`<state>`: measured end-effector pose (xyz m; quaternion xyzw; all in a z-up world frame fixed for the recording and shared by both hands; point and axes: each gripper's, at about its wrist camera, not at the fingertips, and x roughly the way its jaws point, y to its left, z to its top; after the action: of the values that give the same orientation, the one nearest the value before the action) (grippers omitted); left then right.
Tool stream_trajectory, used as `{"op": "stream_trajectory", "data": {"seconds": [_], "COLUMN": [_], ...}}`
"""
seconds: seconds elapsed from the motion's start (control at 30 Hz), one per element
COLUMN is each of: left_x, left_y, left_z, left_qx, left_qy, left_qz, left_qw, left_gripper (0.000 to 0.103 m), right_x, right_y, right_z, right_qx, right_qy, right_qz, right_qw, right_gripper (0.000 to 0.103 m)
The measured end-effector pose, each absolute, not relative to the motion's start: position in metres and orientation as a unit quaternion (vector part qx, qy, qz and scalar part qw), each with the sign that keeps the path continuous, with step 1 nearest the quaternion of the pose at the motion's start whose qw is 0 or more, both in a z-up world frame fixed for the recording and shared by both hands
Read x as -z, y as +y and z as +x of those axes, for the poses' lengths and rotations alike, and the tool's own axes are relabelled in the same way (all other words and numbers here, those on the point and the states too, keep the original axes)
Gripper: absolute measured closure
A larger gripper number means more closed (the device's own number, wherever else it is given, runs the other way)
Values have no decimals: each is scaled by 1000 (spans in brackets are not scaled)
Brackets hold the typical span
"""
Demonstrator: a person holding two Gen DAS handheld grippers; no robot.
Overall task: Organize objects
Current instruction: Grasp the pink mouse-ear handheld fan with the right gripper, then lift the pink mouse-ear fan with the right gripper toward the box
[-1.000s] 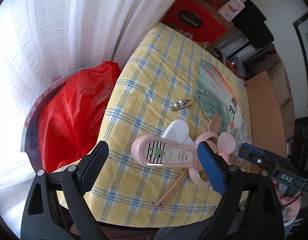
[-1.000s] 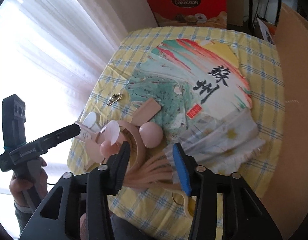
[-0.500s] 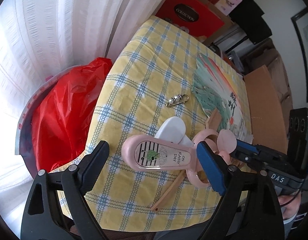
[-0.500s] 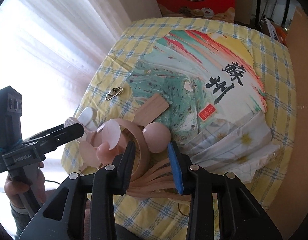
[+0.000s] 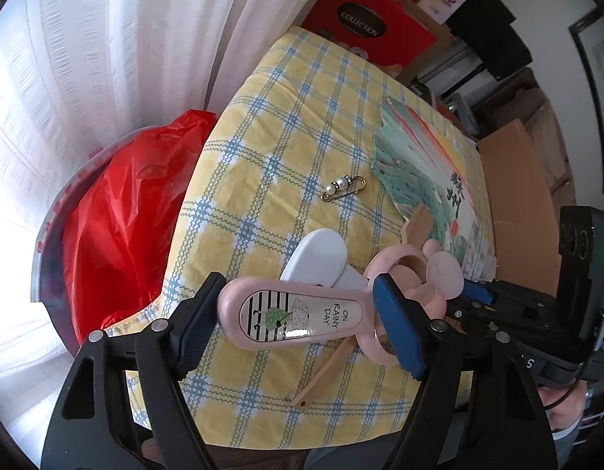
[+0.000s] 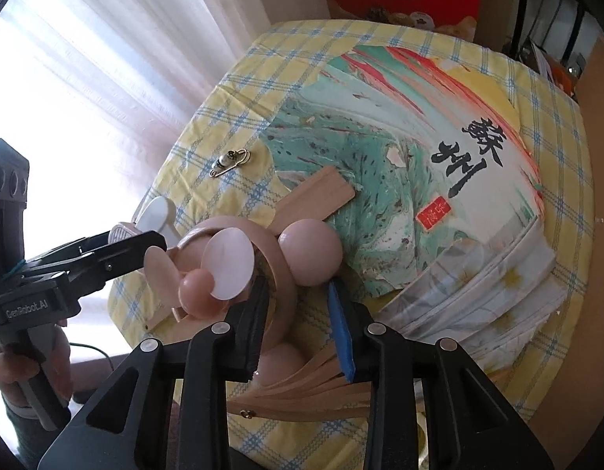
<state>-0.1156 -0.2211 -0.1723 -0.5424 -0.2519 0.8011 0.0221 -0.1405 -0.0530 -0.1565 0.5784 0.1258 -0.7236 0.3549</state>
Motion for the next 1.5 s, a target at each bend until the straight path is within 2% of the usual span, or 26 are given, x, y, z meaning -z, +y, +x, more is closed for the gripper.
{"op": "stream_trajectory", "data": {"seconds": [0.1, 0.4, 0.87, 1.2, 1.5], "left_x": [172, 170, 109, 62, 34], "left_y": [-218, -222, -220, -185, -129], "left_z": [-113, -110, -107, -120, -137], "left_qx": [-801, -795, -823, -839, -845], "left_qy": [-257, -288, -288, -285, -265], "left_qz": [-540, -534, -489, -461, -457], "left_qw": [19, 22, 21, 50, 85], "left_gripper": [29, 29, 28, 28, 25], "right_x": [156, 144, 79, 16, -19], "right_y": [-51, -51, -46, -9, 48], "right_z": [-141, -141, -143, -151, -161], "right_qx": [727, 729, 765, 801, 827], "right_qy": [111, 75, 52, 47, 26], "right_qz": [577, 581, 531, 489, 467], "right_qw": [355, 353, 360, 343, 311], "right_gripper": [88, 88, 88, 88, 88]}}
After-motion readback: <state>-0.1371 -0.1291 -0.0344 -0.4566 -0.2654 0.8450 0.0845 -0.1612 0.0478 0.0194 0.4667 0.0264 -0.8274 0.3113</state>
